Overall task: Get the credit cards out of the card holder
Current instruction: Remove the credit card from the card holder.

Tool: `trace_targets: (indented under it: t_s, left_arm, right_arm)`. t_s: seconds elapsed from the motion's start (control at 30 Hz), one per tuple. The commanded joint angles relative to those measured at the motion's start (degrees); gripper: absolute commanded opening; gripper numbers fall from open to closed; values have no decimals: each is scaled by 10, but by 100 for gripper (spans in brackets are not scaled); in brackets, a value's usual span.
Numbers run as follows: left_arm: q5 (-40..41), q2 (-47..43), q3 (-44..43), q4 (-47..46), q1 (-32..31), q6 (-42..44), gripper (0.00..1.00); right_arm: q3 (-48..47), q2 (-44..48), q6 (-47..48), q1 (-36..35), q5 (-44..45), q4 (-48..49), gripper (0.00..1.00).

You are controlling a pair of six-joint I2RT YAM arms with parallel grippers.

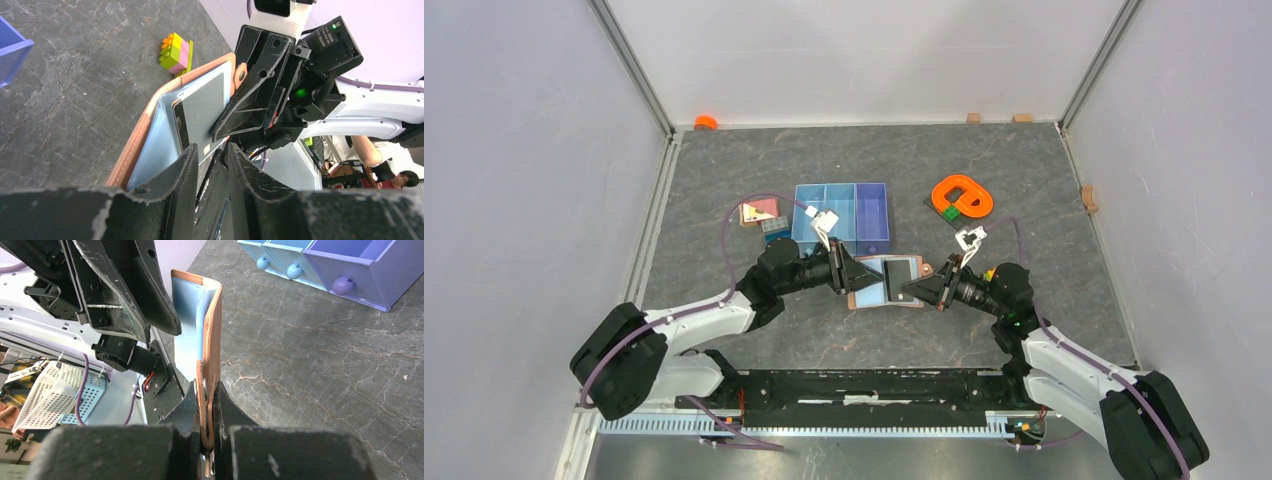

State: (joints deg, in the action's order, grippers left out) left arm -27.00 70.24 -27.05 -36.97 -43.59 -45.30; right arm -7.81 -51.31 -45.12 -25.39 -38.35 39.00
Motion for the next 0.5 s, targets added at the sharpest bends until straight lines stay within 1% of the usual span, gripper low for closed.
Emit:
trace_targets:
  t_s: [0.0,0.3,0.47]
  left_arm:
    - [-31,22,-17,-48,-2,3,35]
    - [-77,93,-31,-111,-2,-40,35]
    - [-77,85,-28,-113,0,-40,36]
  right_arm:
    - [-20,6,2,-2,0,33,0]
    - [-15,-5,-13,-2,-15,58,0]
    - [-14,-6,-18,-2,-18,65,0]
